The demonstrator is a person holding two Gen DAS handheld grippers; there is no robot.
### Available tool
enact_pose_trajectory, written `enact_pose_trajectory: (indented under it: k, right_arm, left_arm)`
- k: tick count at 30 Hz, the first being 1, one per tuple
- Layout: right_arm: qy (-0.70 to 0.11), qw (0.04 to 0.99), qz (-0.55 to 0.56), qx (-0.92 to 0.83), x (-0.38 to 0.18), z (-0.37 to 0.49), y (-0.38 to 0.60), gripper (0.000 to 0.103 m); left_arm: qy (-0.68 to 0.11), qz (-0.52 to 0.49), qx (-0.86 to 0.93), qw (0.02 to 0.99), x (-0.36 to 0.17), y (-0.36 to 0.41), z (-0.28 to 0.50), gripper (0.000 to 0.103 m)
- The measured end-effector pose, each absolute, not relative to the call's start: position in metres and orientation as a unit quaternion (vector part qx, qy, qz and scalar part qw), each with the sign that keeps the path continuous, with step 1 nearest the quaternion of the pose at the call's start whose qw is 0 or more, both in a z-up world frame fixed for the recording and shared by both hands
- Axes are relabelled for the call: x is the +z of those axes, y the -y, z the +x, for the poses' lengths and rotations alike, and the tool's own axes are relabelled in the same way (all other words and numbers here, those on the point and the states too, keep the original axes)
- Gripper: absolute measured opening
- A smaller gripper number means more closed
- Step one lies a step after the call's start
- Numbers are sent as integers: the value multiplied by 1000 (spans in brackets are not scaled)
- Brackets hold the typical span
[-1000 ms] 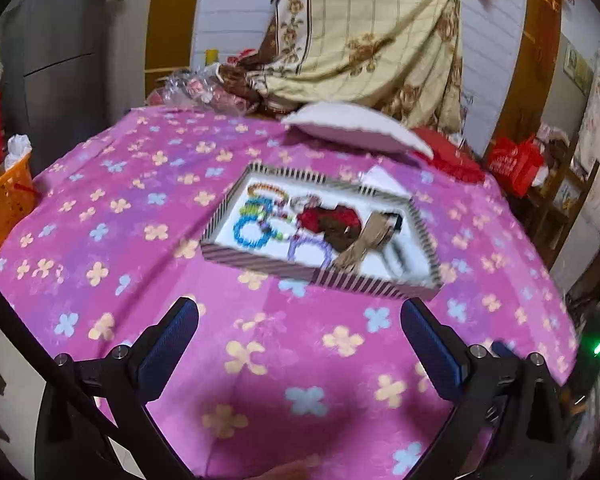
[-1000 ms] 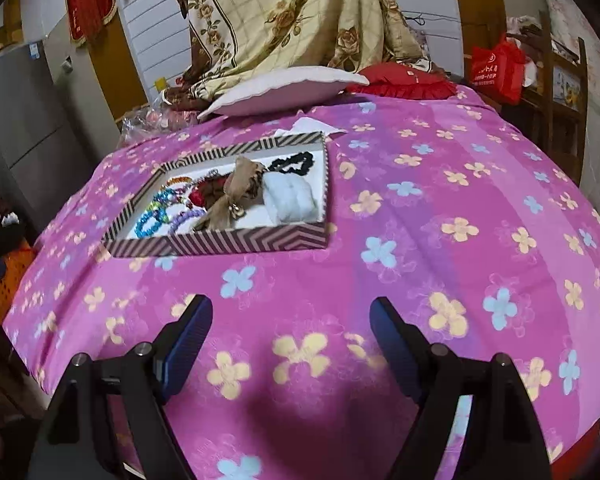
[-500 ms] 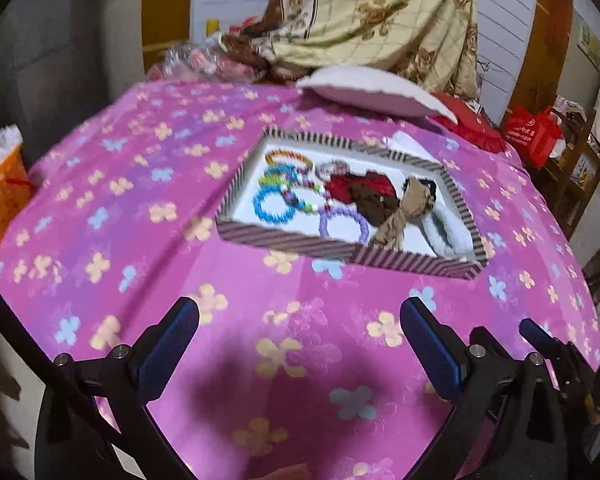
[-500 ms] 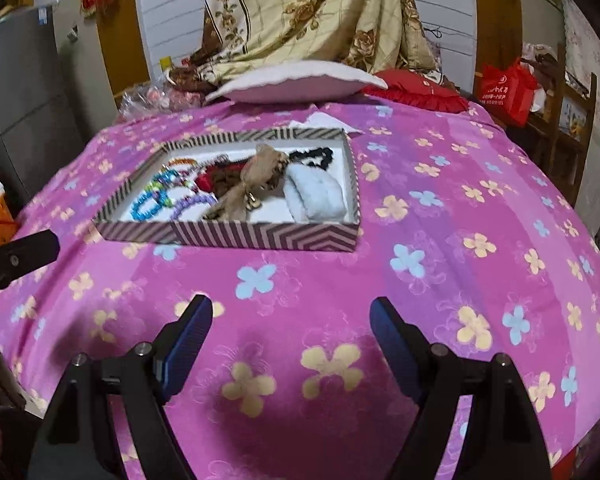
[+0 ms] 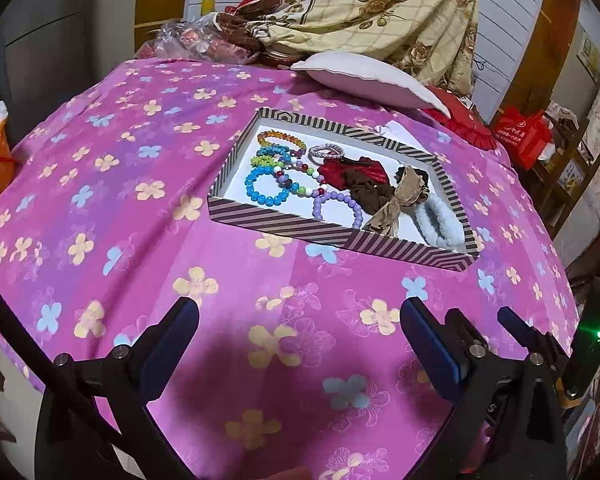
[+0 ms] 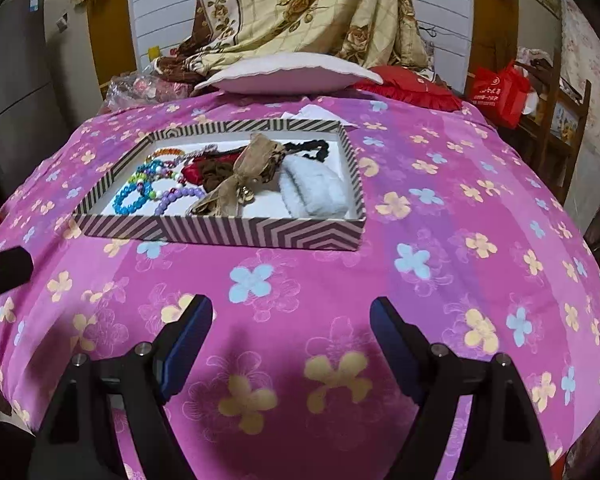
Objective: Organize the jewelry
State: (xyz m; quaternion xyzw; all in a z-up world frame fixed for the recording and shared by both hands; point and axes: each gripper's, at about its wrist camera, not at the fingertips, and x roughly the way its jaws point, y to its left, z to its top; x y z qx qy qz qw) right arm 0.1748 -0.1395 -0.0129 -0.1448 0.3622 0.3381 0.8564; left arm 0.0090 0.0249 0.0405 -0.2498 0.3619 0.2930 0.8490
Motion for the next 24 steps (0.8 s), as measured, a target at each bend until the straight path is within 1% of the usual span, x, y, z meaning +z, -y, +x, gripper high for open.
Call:
enact_pose_trajectory:
  k: [24]
  right_arm:
    - [-358, 857, -142, 342, -11, 174, 142, 84]
  left_arm:
    - [-360, -232, 285, 857, 44, -19, 11, 67]
